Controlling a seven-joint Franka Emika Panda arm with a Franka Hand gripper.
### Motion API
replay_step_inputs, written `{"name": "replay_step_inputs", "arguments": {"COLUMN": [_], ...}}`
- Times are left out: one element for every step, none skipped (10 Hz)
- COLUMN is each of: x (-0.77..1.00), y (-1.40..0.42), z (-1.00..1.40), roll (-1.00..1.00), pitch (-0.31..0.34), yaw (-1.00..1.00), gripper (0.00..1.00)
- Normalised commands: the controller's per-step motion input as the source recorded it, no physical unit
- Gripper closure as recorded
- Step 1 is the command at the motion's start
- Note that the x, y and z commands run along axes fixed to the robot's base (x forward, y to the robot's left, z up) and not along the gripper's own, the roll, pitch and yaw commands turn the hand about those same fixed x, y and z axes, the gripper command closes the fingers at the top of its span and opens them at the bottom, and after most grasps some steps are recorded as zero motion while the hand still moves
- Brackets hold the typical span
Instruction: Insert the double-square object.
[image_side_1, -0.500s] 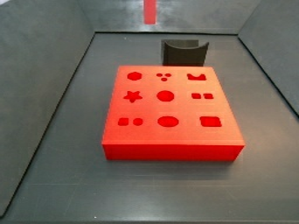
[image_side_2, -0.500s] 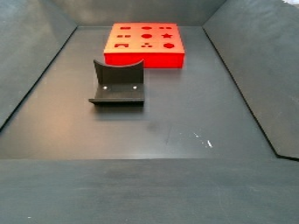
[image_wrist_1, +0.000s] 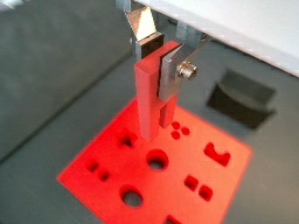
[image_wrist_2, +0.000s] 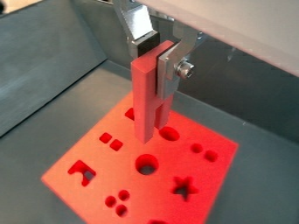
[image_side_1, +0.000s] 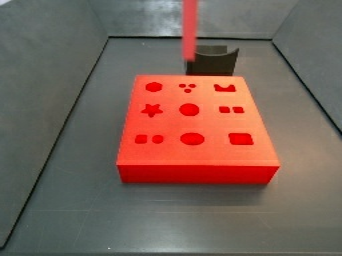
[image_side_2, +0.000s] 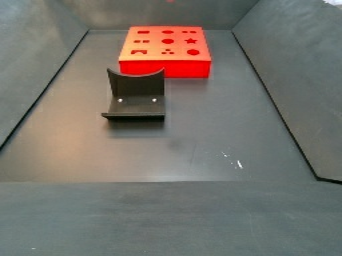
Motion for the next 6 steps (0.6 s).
{"name": "replay_step_inputs", "arguments": {"x": [0.47, 0.51, 0.55, 0.37, 0.19, 0.08], "y": [0.0, 0.0, 0.0, 0.04, 0.11, 0.13], "z": [-0.76, -0.75, -0.56, -0.38, -0.32, -0.26], "roll": [-0.05, -0.01, 0.0, 0.0, 0.02, 0.02], "pitch": [-0.159, -0.05, 0.01, 0.173, 0.254, 0.251], "yaw": [-0.63, -0.65, -0.59, -0.57, -0.63, -0.71], "gripper": [1.0, 1.0, 1.0, 1.0, 1.0, 1.0]}}
